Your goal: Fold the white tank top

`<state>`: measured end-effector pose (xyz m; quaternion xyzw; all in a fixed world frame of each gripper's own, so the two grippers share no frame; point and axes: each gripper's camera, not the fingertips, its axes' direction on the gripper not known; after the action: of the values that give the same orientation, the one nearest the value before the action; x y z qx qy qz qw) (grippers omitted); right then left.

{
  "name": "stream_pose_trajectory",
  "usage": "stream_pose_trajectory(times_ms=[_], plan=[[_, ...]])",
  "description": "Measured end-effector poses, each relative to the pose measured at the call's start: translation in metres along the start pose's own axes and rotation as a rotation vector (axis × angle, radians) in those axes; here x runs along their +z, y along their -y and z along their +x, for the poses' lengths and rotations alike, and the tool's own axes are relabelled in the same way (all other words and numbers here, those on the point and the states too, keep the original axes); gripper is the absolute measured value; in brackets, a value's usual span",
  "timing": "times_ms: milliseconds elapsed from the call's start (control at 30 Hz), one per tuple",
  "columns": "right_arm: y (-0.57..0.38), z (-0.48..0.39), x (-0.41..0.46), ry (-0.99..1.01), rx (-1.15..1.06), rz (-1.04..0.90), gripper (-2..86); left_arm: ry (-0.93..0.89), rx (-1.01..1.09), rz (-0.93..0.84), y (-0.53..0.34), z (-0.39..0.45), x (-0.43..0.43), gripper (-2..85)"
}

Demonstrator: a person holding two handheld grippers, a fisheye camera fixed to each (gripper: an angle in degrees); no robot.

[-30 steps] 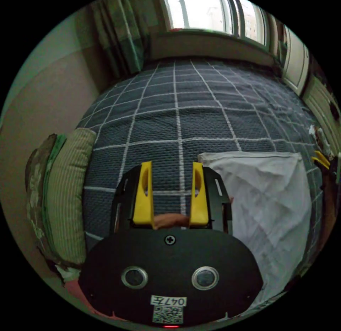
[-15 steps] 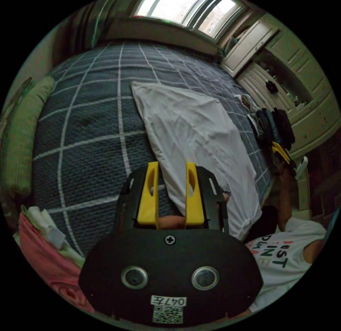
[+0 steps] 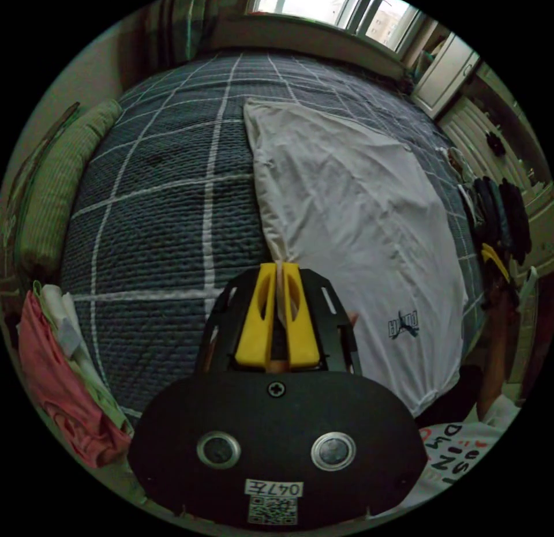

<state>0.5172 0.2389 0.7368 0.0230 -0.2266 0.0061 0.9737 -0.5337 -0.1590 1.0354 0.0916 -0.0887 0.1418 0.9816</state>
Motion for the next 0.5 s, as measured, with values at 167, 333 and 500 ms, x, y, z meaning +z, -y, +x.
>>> stream_pose_trajectory(times_ms=[167,333,500], plan=[[0.003,0.005,0.011,0.060,0.019,-0.089,9.1,-0.103,0.007,0.047,-0.035,-0.020,-0.017,-0.4],[0.015,0.001,0.027,0.116,0.038,-0.176,9.1,-0.192,-0.016,0.073,-0.068,-0.041,-0.038,-0.3],[0.013,-0.020,0.027,0.067,0.029,-0.239,6.8,-0.207,-0.013,0.039,-0.093,-0.050,-0.042,1.4]])
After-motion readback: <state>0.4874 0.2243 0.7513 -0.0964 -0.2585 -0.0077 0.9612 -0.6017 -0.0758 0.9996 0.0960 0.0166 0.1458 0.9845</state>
